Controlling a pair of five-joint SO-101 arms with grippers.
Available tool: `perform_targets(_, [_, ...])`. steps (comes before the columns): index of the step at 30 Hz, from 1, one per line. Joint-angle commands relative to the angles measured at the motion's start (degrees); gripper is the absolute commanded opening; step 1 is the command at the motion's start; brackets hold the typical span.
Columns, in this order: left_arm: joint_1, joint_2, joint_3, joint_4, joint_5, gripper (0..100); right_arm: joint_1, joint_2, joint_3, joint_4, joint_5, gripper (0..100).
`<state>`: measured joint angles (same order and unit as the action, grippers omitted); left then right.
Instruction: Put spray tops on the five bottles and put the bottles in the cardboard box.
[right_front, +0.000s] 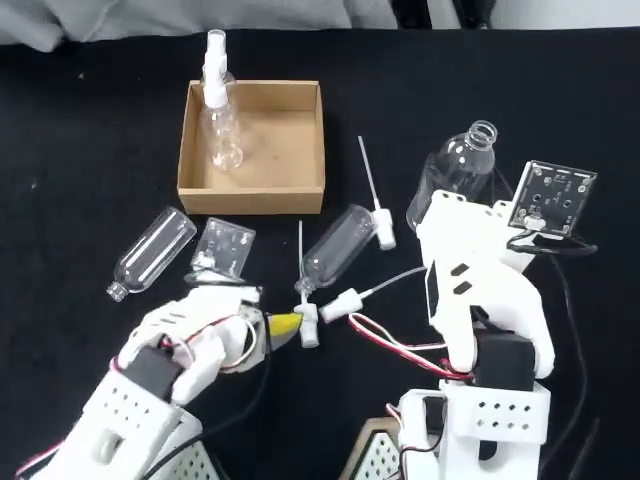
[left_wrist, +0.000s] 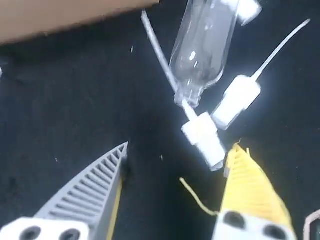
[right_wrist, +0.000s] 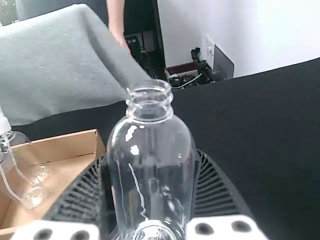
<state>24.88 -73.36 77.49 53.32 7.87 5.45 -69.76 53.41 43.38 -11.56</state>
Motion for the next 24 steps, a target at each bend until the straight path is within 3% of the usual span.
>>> perform_targets(1, [0.75,9.76,-6.2,-2.99,1.32,28,1.23,-1.01,-0.31,-1.93,-0.35,4.9])
perform_targets(7, [1.01,23.21,-10.77,-6.42,4.84,28,1.41,-1.36,-0.31,-1.93,-0.35,4.9])
perform_targets(14, [7.16,32.79,-12.35,-11.16,12.84,28,1.49,-1.45,-0.31,-1.93,-0.35,4.9])
perform_targets(24, [7.34,39.82,-13.76,-15.03,13.27,28,1.49,-1.45,-0.31,-1.93,-0.26,4.9])
